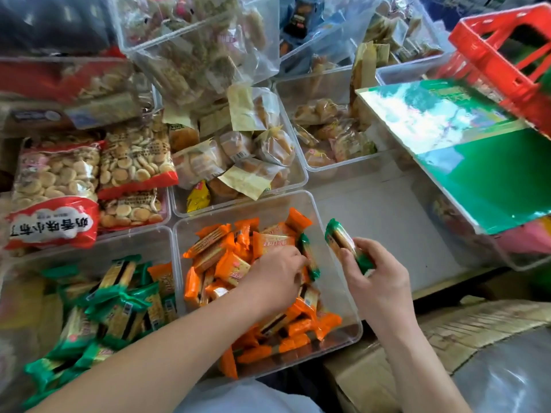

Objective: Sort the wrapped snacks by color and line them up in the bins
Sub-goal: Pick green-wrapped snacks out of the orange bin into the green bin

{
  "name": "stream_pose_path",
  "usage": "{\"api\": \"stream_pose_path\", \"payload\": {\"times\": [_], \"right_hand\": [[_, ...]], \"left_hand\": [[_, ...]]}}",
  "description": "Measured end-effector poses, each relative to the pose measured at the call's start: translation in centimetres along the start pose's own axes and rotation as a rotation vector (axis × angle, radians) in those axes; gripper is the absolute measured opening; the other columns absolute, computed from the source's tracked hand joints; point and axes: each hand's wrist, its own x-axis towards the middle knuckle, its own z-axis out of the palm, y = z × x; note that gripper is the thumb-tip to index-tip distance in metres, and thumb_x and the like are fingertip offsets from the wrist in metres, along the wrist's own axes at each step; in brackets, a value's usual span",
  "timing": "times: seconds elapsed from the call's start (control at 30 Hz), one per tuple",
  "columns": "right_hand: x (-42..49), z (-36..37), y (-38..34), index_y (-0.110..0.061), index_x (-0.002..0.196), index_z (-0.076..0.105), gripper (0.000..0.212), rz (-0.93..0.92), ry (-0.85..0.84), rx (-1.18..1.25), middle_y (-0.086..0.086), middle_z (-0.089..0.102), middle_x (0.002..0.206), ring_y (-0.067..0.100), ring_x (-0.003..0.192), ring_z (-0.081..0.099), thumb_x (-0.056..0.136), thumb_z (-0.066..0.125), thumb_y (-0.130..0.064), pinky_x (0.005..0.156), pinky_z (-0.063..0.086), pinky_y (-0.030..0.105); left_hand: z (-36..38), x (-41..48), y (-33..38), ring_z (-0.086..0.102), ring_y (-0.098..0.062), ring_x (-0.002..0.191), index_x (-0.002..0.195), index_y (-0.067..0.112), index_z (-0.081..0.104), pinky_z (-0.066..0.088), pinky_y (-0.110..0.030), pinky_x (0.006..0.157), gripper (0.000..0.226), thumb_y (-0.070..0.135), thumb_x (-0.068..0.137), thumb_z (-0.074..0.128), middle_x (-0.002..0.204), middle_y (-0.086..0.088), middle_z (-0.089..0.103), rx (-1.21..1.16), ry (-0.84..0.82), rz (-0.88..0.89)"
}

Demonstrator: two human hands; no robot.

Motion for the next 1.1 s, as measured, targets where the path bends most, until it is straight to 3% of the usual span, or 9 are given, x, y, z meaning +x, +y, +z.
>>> {"api": "stream_pose_path", "payload": {"times": [0.17, 0.37, 0.43, 0.53, 0.63, 0.73, 0.83, 1.0, 1.1], "right_hand": [[-0.4, -0.5, 0.8, -0.026, 0.117, 0.073, 0.022, 0.025, 0.042, -0.05, -0.011, 0.072, 0.102, 0.01, 0.094, 0.066, 0.095, 0.073, -0.027, 0.081, 0.058, 0.032], [-0.7, -0.2, 0.7, -0.028, 0.118, 0.072, 0.021, 0.015, 0.025, -0.053, -0.013, 0.07, 0.101, 0.008, 0.094, 0.065, 0.096, 0.071, -0.026, 0.081, 0.059, 0.03], [-0.7, -0.3, 0.6, -0.029, 0.116, 0.072, 0.02, 0.022, 0.034, -0.035, -0.014, 0.07, 0.099, 0.007, 0.092, 0.065, 0.096, 0.072, -0.025, 0.078, 0.057, 0.026], [-0.7, -0.7, 0.6, -0.033, 0.112, 0.072, 0.017, 0.072, 0.028, 0.075, -0.019, 0.07, 0.094, -0.002, 0.089, 0.065, 0.097, 0.071, -0.025, 0.068, 0.051, 0.01], [-1.3, -1.0, 0.7, -0.036, 0.11, 0.07, 0.016, 0.074, 0.012, 0.127, -0.018, 0.071, 0.093, -0.006, 0.09, 0.063, 0.097, 0.071, -0.026, 0.065, 0.051, 0.009], [-1.8, -1.4, 0.9, -0.037, 0.108, 0.07, 0.016, 0.077, 0.034, 0.15, -0.017, 0.071, 0.092, -0.004, 0.087, 0.064, 0.097, 0.072, -0.026, 0.064, 0.05, 0.011], [-2.2, -1.9, 1.1, -0.039, 0.105, 0.07, 0.017, 0.09, 0.048, 0.15, -0.019, 0.071, 0.09, -0.005, 0.087, 0.064, 0.096, 0.073, -0.025, 0.067, 0.05, 0.01], [-3.1, -1.7, 0.5, -0.037, 0.098, 0.067, 0.017, 0.074, 0.054, 0.106, -0.025, 0.068, 0.087, -0.005, 0.087, 0.063, 0.094, 0.072, -0.022, 0.073, 0.054, 0.02], [-3.5, -0.4, -1.0, -0.033, 0.1, 0.066, 0.013, 0.045, -0.008, 0.092, -0.017, 0.068, 0.087, -0.008, 0.084, 0.063, 0.094, 0.072, -0.023, 0.065, 0.052, 0.014]], "left_hand": [[2.2, 4.2, 1.8, 0.05, -0.024, 0.14, 0.157, 0.024, 0.04, 0.042, -0.036, 0.117, 0.057, 0.027, 0.104, 0.061, 0.155, -0.003, 0.051, -0.575, -0.212, -0.295], [4.6, 5.1, 2.7, 0.059, -0.019, 0.121, 0.148, 0.025, 0.043, 0.053, -0.029, 0.095, 0.057, 0.015, 0.098, 0.068, 0.135, 0.002, 0.058, -0.95, -0.104, -0.489], [5.2, 4.9, 2.6, 0.063, -0.018, 0.118, 0.145, 0.028, 0.047, 0.058, -0.032, 0.096, 0.057, 0.012, 0.094, 0.069, 0.13, 0.002, 0.063, -1.057, -0.051, -0.487], [5.6, 3.8, 2.3, 0.064, -0.015, 0.117, 0.135, 0.035, 0.053, 0.059, -0.04, 0.098, 0.045, 0.019, 0.095, 0.065, 0.123, 0.007, 0.065, -0.997, 0.131, -0.437], [6.1, 2.4, 2.9, 0.07, -0.008, 0.104, 0.125, 0.035, 0.06, 0.062, -0.04, 0.092, 0.034, 0.036, 0.093, 0.073, 0.112, 0.009, 0.071, -1.018, 0.255, -0.411], [5.9, 2.4, 3.9, 0.066, -0.007, 0.106, 0.126, 0.03, 0.061, 0.058, -0.028, 0.087, 0.062, 0.057, 0.076, 0.086, 0.118, 0.01, 0.067, -0.94, 0.281, -0.41], [4.9, 2.6, 4.4, 0.064, -0.006, 0.104, 0.124, 0.029, 0.059, 0.054, -0.018, 0.078, 0.063, 0.04, 0.072, 0.093, 0.117, 0.011, 0.065, -0.921, 0.299, -0.429], [2.2, -0.3, 3.1, 0.071, -0.015, 0.105, 0.115, 0.031, 0.063, 0.064, -0.035, 0.086, 0.047, 0.004, 0.082, 0.083, 0.113, 0.004, 0.072, -1.071, 0.261, -0.437], [-1.2, -4.1, 0.3, 0.071, -0.008, 0.092, 0.106, 0.026, 0.07, 0.06, -0.021, 0.076, 0.031, 0.005, 0.085, 0.08, 0.099, 0.005, 0.076, -1.083, 0.336, -0.358]]}}
